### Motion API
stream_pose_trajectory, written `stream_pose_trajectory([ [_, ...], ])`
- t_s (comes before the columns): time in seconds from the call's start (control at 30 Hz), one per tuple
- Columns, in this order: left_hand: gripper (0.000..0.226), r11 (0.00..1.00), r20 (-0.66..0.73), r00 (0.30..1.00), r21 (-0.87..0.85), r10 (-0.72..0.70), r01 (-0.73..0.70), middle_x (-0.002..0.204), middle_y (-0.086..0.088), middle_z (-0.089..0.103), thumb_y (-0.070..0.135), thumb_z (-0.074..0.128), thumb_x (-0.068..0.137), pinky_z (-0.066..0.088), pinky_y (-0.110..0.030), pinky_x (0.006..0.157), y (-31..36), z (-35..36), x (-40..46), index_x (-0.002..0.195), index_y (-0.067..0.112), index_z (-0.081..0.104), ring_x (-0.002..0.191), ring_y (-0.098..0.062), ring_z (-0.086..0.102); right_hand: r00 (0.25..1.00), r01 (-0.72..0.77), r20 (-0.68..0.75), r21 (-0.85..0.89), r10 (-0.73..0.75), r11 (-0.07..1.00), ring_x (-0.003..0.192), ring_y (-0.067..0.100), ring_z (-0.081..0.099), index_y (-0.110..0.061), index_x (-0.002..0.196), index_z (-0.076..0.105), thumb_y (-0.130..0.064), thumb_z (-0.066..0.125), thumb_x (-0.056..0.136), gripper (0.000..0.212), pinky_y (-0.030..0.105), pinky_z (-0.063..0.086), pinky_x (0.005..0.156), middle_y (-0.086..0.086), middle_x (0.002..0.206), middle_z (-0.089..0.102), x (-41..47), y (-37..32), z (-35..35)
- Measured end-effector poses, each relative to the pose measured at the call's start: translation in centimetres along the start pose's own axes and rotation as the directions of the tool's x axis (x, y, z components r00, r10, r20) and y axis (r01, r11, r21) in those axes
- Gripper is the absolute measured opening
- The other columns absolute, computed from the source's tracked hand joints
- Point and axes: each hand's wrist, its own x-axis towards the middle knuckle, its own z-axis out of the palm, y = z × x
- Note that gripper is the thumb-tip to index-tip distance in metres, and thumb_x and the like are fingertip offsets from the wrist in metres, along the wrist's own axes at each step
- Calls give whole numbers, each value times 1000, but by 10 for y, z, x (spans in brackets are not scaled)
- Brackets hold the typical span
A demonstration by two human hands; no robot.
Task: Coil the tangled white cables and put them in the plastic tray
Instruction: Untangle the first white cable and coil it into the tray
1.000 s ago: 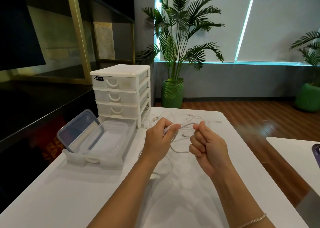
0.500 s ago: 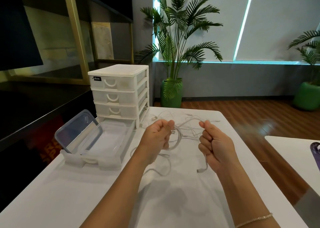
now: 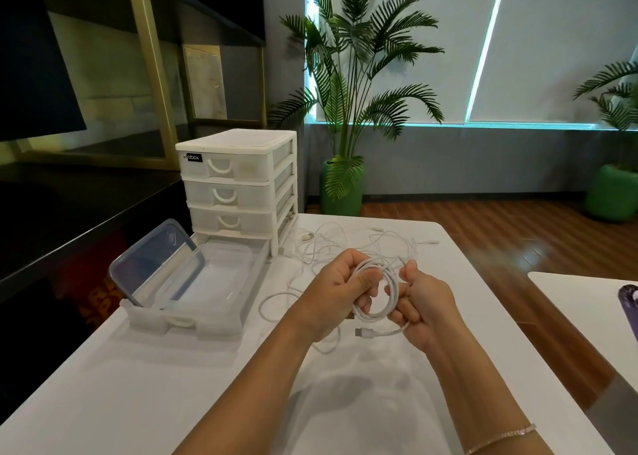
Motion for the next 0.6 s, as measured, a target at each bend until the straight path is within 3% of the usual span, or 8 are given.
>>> stream_pose_trajectory([
  [0.17,18,940,-109,986,330,124,-82,70,10,59,20,66,84,43,-10,50,-1,4,-1,80,26,50,59,-6,57,996,-84,-3,14,84,996,22,7,22,0,96,54,-25,35,101,32,14,26,28,3,34,42,4,2,0],
  [0.3,21,889,-135,955,417,265,-188,108,15,61,23,64,86,49,-8,76,-5,6,2,105,22,58,92,-5,61,990,-139,41,47,137,989,21,6,19,0,80,55,-21,35,101,36,11,23,28,1,34,36,4,2,0],
  [0.37,18,902,-110,959,380,262,-202,116,18,59,23,63,86,46,-9,86,-6,5,2,103,24,58,104,-1,59,985,-164,60,55,160,985,20,5,19,-2,72,53,-18,34,101,38,10,22,28,1,34,36,4,4,2],
  [0.5,14,916,-122,961,352,248,-192,95,3,70,27,63,87,54,-29,82,-9,3,4,82,30,50,91,-12,65,978,-200,79,75,194,977,19,4,17,-5,64,50,-8,35,98,38,10,21,26,0,34,35,1,5,6],
  [0.6,17,897,-158,949,397,274,-193,76,12,57,25,60,88,48,-17,68,-8,1,6,80,31,47,71,-2,55,980,-181,91,33,178,983,20,5,17,-5,65,54,-4,39,95,34,11,26,27,0,33,36,-4,6,9],
])
